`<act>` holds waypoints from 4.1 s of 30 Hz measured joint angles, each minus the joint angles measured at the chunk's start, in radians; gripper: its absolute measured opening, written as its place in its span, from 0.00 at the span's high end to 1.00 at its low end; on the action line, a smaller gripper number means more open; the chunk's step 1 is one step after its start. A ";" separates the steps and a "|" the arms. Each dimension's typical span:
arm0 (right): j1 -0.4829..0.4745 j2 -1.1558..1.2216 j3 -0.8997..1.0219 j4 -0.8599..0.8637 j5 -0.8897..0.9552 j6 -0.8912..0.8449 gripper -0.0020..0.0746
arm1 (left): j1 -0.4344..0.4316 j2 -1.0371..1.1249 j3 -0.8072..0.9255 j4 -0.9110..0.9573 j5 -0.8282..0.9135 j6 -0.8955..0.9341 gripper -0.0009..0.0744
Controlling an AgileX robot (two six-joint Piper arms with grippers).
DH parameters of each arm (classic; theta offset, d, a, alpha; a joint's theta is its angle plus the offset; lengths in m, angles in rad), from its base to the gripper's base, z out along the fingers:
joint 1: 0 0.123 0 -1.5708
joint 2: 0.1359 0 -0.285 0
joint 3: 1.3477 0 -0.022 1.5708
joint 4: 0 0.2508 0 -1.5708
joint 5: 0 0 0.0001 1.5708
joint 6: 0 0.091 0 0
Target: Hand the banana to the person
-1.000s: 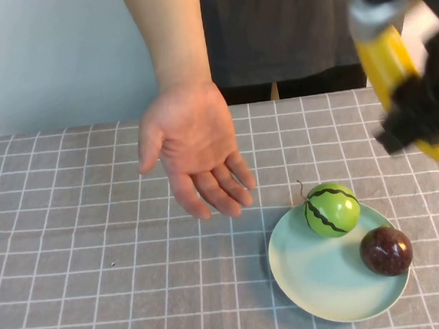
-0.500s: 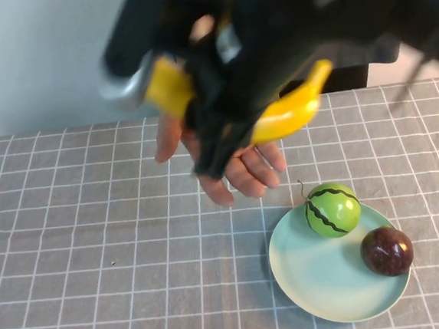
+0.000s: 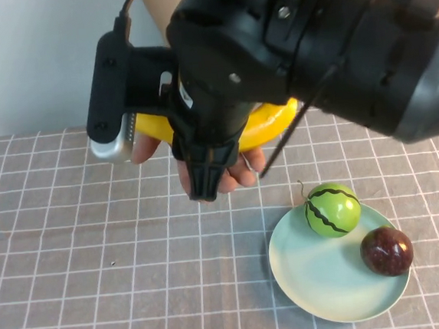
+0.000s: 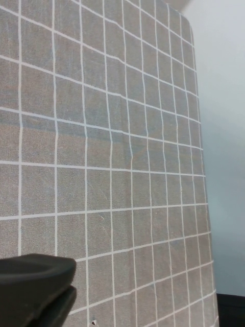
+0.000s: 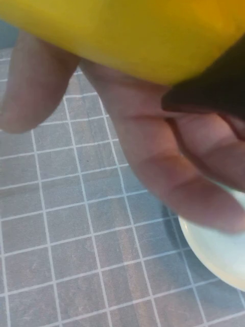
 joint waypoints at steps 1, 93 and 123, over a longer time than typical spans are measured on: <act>-0.003 0.002 0.000 0.002 0.000 0.000 0.56 | 0.000 0.000 0.000 0.000 0.000 0.000 0.99; -0.970 -1.831 2.024 0.144 -1.228 0.709 0.98 | 0.000 0.000 0.000 0.000 0.000 0.000 0.99; -0.970 -1.835 2.026 0.456 -0.966 0.280 0.98 | 0.000 0.000 0.000 0.000 0.000 0.000 0.99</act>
